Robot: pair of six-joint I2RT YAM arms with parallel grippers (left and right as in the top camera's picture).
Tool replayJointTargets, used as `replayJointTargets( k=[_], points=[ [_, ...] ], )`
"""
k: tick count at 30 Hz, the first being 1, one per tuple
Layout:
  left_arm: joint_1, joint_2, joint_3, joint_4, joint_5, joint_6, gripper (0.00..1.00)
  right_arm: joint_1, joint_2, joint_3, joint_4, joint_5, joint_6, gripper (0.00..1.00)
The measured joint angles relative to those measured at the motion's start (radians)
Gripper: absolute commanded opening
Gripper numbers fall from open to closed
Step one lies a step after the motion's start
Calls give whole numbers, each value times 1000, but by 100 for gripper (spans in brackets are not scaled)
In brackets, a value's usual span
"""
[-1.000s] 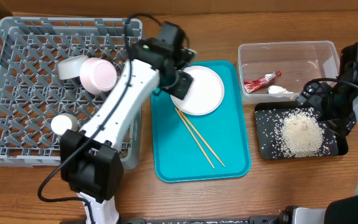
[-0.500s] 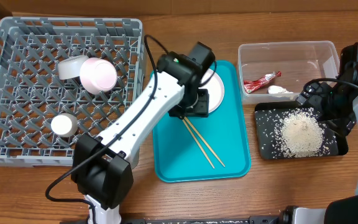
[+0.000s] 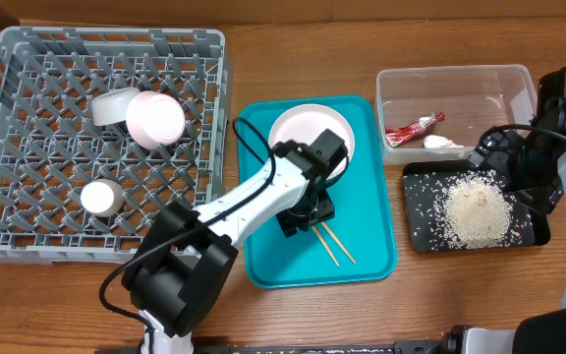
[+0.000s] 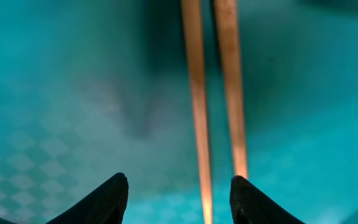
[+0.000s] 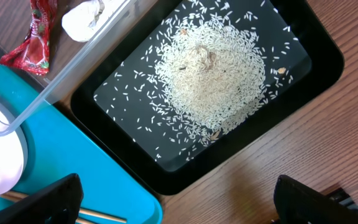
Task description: Sort waste into correct bins and load items into the dishwasher
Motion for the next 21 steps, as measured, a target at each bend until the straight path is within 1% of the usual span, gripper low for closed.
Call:
replayJointTargets(
  k=[5, 8, 9, 10, 12, 14, 15, 17, 21],
  points=[
    [0, 0, -74, 96, -32, -24, 53, 0, 0, 0, -2, 0, -5, 100],
    [0, 0, -99, 127, -41, -26, 52, 0, 0, 0, -2, 0, -7, 100],
    [0, -1, -101, 134, -42, -26, 51, 0, 0, 0, -2, 0, -8, 100],
    [0, -2, -103, 139, -44, -26, 48, 0, 0, 0, -2, 0, -7, 100],
    [0, -3, -104, 140, -47, -31, 28, 0, 0, 0, -2, 0, -8, 100],
    [0, -3, -105, 140, -49, -32, 15, 0, 0, 0, -2, 0, -8, 100],
    [0, -3, -105, 138, -50, -32, 11, 0, 0, 0, -2, 0, -8, 100],
    [0, -3, -105, 134, -53, -37, 4, 0, 0, 0, -2, 0, -8, 100],
    [0, -3, -105, 127, -52, -45, 4, 0, 0, 0, -2, 0, -8, 100]
  ],
)
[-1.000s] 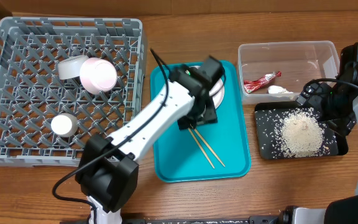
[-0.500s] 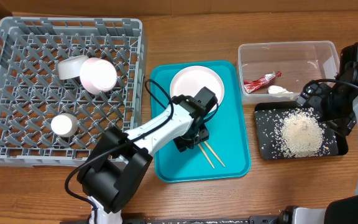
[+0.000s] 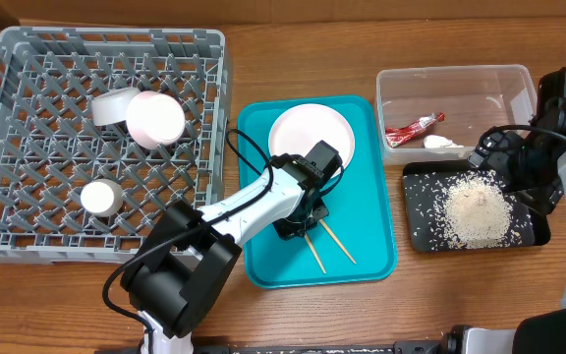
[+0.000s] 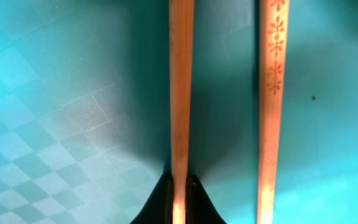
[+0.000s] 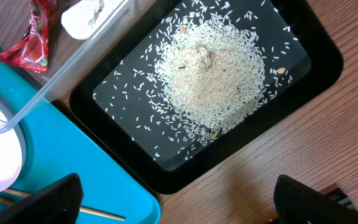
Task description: Sort waste into correct bins and load items into the dishwasher
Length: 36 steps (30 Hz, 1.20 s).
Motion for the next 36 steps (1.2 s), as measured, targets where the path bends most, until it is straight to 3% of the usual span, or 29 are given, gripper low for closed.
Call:
replayJointTargets(
  k=[10, 16, 19, 27, 36],
  points=[
    [11, -3, 0, -6, 5, 1, 4, 0, 0, 0, 0, 0, -4, 100],
    [73, -44, -2, -68, 6, 120, 4, 0, 0, 0, 0, 0, -4, 100],
    [109, -99, 2, -79, 6, 222, 4, 0, 0, 0, 1, 0, -4, 100],
    [190, -268, 87, -132, 3, 628, 4, 0, 0, 0, 0, 0, -4, 100],
    [375, -352, 195, -257, -8, 914, 4, 0, 0, 0, 0, 0, -27, 100]
  ],
)
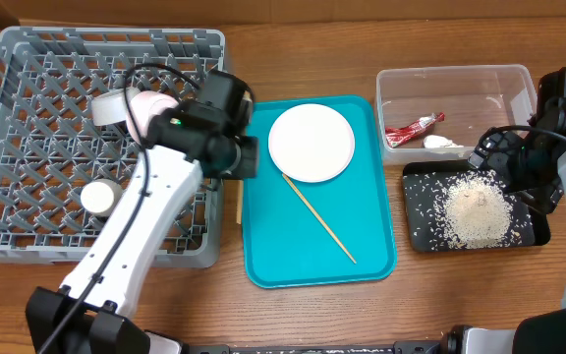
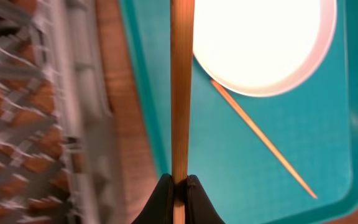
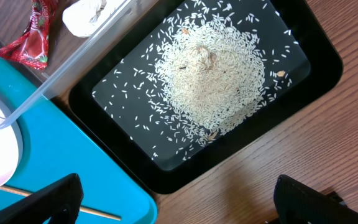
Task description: Sort waste into correct bins and load items into the dishwasher
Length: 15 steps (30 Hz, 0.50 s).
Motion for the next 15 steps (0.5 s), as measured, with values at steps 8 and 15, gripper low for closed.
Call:
replayJointTargets(
  k=[8, 15],
  points=[
    [150, 0, 4, 21, -20, 176, 4, 0, 0, 0, 0, 0, -3, 100],
    [182, 0, 4, 25, -71, 226, 4, 0, 0, 0, 1, 0, -3, 100]
  ],
)
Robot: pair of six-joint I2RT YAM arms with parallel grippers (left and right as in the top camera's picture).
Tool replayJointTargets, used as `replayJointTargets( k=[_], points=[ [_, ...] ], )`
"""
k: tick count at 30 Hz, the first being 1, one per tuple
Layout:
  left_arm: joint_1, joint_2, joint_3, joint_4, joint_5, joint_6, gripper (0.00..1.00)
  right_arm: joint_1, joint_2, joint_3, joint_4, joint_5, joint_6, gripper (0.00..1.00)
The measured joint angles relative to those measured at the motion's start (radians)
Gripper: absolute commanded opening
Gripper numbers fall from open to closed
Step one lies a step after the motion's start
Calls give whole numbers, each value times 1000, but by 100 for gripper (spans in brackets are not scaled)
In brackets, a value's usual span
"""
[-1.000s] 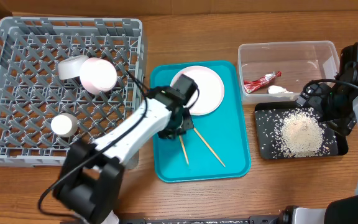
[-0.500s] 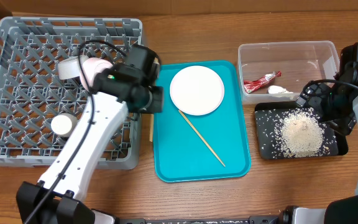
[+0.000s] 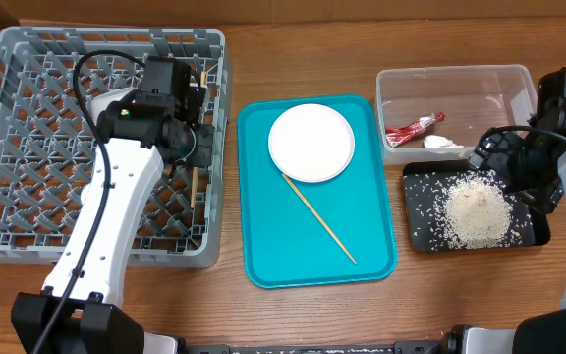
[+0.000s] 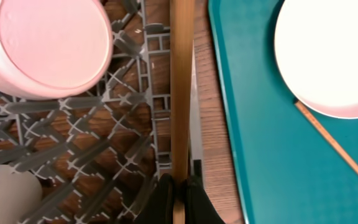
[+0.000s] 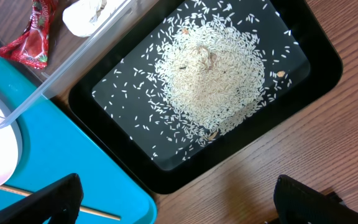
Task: Sort waste into correct bins and load items into the dishwasher
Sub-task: 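Return the left gripper to the tray and grasp the second chopstick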
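Observation:
My left gripper is shut on a wooden chopstick, held over the right edge of the grey dish rack. In the overhead view that chopstick shows just below the left gripper. A second chopstick lies on the teal tray below the white plate. A pink cup lies in the rack. My right gripper stands open over the black tray's near edge.
The black tray holds a heap of rice. Behind it a clear bin holds a red wrapper and a white wad. A pale cup sits in the rack beside the pink one.
My left gripper has carried its chopstick leftward from the gap between tray and rack to over the rack's right edge. The right arm has not moved.
My left gripper stood open over two chopsticks on the teal tray. Then it was shut on one of them. Later it held that chopstick by the tray's left edge, and now over the dish rack. One chopstick stays on the tray.

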Motion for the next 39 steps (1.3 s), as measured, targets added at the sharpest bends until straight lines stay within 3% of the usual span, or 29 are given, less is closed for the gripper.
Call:
replayJointTargets(
  k=[26, 33, 39],
  points=[
    [0, 251, -2, 101, -54, -16, 4, 0, 0, 0, -2, 0, 0, 100],
    [0, 251, -2, 94, -58, -46, 33, 0, 0, 0, -2, 0, 0, 100],
    [4, 251, -2, 98, -71, -50, 28, 0, 0, 0, -1, 0, 0, 100]
  ],
)
